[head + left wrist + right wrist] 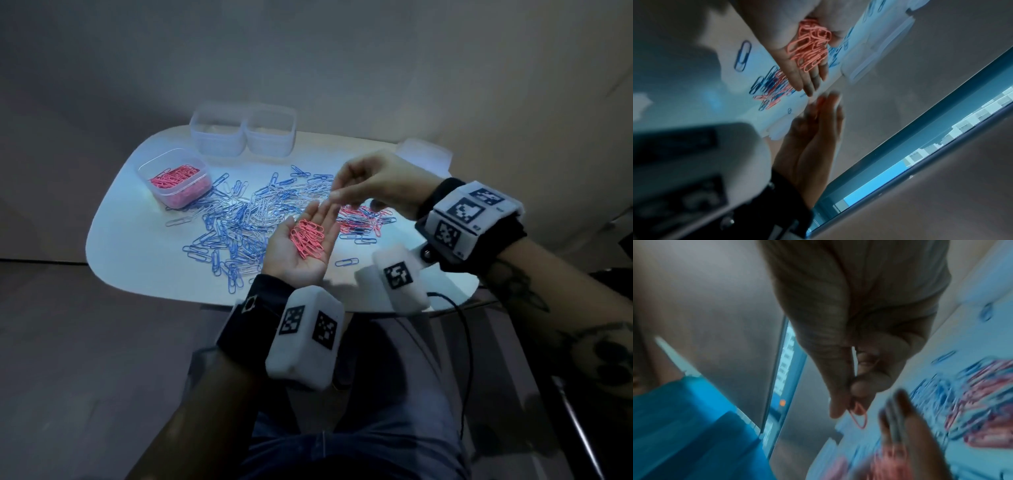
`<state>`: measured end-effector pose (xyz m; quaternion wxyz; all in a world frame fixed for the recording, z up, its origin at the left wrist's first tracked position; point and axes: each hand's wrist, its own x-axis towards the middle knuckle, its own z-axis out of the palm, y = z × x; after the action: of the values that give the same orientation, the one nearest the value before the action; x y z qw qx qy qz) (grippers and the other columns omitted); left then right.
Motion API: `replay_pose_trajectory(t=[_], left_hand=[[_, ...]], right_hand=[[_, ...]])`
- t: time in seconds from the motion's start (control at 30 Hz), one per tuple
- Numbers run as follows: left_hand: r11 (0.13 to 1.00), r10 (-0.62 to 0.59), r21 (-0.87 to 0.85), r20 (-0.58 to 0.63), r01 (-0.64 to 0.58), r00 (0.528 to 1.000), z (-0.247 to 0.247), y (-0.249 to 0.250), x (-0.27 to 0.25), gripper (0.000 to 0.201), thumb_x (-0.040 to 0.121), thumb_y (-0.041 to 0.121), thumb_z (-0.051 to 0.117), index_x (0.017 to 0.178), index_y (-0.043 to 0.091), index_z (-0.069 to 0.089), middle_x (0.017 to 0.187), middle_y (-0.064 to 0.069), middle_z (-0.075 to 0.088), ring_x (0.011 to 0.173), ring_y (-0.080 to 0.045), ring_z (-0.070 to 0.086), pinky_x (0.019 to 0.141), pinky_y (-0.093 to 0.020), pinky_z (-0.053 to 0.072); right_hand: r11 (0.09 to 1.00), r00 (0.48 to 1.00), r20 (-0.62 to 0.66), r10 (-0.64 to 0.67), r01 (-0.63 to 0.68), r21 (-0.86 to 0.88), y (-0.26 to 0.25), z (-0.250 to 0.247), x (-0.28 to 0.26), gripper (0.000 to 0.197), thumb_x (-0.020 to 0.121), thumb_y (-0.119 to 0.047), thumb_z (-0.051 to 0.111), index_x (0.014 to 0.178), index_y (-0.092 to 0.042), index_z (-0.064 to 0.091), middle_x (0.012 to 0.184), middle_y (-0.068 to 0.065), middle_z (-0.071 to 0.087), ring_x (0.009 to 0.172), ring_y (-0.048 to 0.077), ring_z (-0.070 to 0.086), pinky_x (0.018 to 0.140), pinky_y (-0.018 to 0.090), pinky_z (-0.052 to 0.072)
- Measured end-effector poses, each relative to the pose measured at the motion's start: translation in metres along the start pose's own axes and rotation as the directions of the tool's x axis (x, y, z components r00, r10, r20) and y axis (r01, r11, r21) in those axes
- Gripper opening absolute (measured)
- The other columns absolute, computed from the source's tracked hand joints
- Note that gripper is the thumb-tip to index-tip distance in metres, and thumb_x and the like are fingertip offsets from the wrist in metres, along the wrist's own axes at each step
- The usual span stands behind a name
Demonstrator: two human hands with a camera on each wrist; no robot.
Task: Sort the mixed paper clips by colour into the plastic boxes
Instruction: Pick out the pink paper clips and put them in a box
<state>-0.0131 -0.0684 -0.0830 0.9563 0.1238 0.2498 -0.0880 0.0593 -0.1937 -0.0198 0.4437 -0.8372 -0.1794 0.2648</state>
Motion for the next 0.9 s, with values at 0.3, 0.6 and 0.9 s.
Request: replay_pose_trajectory(t=[0.3, 0.6, 0.9], left_hand=[[0.996, -0.022, -0.08, 0.027, 0.024, 0.999, 0.006, 0.012, -0.01, 0.062, 0.098, 0.02, 0.029, 0.054, -0.004, 0.065, 0.058, -0.013, 0.066, 0.05, -0.024, 0.068, 0.046, -0.029, 0.055], [0.995, -0.02, -0.093, -0.003, 0.02, 1.0, 0.006, 0.02, -0.017, 0.059, 0.099, 0.023, 0.035, 0.054, -0.002, 0.065, 0.056, -0.008, 0.065, 0.047, -0.02, 0.066, 0.041, -0.026, 0.053], [0.994, -0.021, -0.106, -0.003, 0.02, 1.0, 0.007, 0.02, -0.022, 0.055, 0.099, 0.023, 0.035, 0.058, -0.002, 0.064, 0.057, -0.008, 0.065, 0.049, -0.021, 0.067, 0.04, -0.026, 0.053]], right_hand=[[0.937, 0.978, -0.209, 0.013, -0.085, -0.338, 0.017, -0.007, 0.007, 0.007, 0.084, -0.008, 0.064, 0.09, -0.008, 0.067, 0.069, 0.0, 0.055, 0.059, 0.01, 0.052, 0.051, 0.008, 0.039], [0.815, 0.972, -0.221, 0.085, -0.195, -0.546, 0.052, -0.012, 0.018, 0.034, 0.079, -0.016, 0.071, 0.111, -0.01, 0.061, 0.095, 0.004, 0.056, 0.087, 0.015, 0.045, 0.06, 0.026, 0.033], [0.834, 0.972, -0.229, 0.043, -0.162, -0.528, 0.043, -0.002, 0.033, 0.041, 0.075, -0.03, 0.075, 0.11, -0.014, 0.061, 0.096, 0.002, 0.046, 0.087, 0.017, 0.045, 0.066, 0.026, 0.033]])
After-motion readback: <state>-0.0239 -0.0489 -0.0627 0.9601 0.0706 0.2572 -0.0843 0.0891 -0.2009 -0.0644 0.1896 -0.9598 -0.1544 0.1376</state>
